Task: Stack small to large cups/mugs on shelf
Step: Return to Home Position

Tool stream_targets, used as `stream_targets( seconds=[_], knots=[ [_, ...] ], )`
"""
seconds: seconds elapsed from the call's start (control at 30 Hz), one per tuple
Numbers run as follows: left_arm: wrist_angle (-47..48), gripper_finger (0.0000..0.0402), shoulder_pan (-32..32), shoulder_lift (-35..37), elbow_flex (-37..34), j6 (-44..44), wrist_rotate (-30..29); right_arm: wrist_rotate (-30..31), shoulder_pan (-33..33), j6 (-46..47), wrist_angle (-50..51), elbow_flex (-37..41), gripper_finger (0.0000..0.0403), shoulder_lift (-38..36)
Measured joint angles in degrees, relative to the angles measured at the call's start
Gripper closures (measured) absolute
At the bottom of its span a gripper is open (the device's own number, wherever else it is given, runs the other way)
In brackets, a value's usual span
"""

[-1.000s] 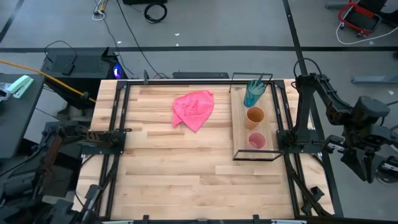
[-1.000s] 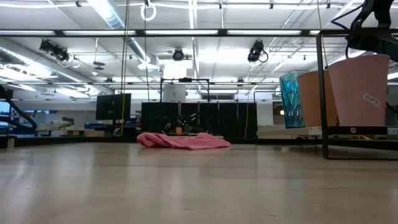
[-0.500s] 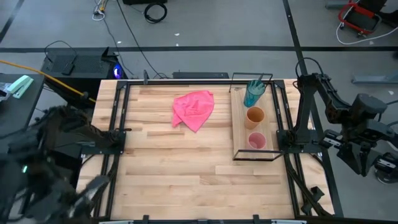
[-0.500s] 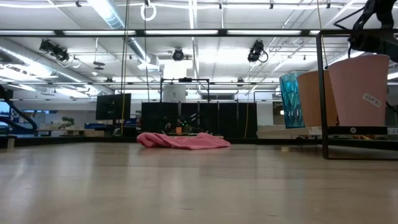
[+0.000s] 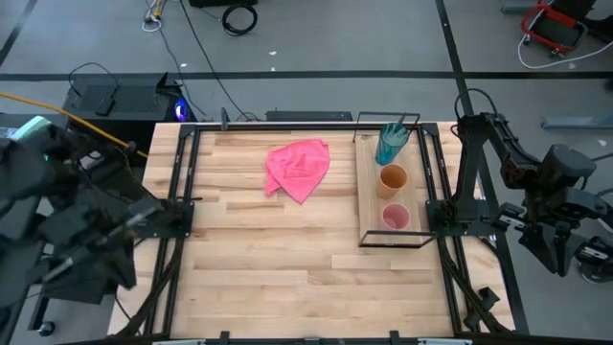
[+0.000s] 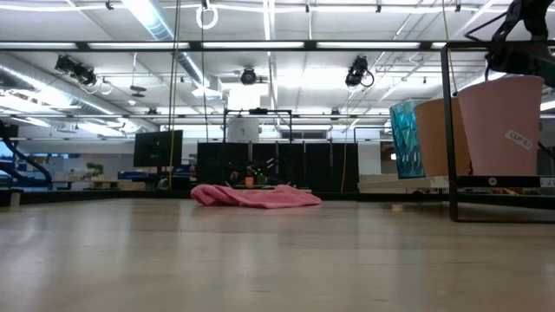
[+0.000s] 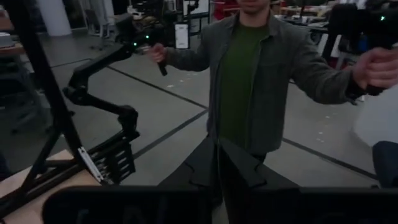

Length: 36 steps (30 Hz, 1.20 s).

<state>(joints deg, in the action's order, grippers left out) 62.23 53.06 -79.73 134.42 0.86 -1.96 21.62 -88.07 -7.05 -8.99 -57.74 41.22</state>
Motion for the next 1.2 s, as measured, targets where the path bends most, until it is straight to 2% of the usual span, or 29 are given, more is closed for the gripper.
stream_targets(
  seconds=[0.07, 0.17, 0.37, 0.53, 0.63, 0.73, 0.9, 1.0, 1.2],
  knots=[
    [-0.3, 0.0371, -1.1, 2.3, -2.1, 0.0, 2.1, -0.5, 0.0, -0.1, 0.6, 0.0, 0.0346, -0.1],
    [-4.1, 0.0366, -1.9, 8.8, -10.3, 0.0, 3.9, -0.7, 0.2, -0.1, 1.7, 0.0, 0.0346, -0.1],
    [-24.9, 0.0370, -2.3, 28.2, -38.3, 0.0, 3.7, -0.7, 2.0, 0.5, 2.2, 0.0, 0.0346, 0.0],
    [-39.8, 0.0378, -2.3, 39.2, -61.3, 1.0, 3.7, -0.8, 4.3, 2.7, 2.0, 0.1, 0.0346, 0.0],
    [-51.7, 0.0378, -2.3, 44.4, -74.5, 1.1, 3.7, -2.2, 6.3, 3.7, -2.7, 3.8, 0.0346, -0.4],
    [-59.9, 0.0373, -2.3, 47.8, -84.2, 5.1, 4.3, -5.3, 8.2, 3.3, -11.5, 11.8, 0.0346, -2.3],
    [-70.3, 0.0366, -2.0, 49.2, -93.7, 6.6, 4.2, -7.1, 9.5, 4.4, -25.5, 25.7, 0.0346, -7.9],
    [-74.4, 0.0367, -0.9, 49.1, -97.6, 6.1, 4.3, -7.1, 9.5, 4.6, -25.8, 29.9, 0.0346, -10.9],
    [-84.0, 0.0375, 1.5, 49.1, -104.3, 6.0, 4.1, -7.1, 6.6, 6.3, -24.5, 33.0, 0.0346, -13.9]
  ],
)
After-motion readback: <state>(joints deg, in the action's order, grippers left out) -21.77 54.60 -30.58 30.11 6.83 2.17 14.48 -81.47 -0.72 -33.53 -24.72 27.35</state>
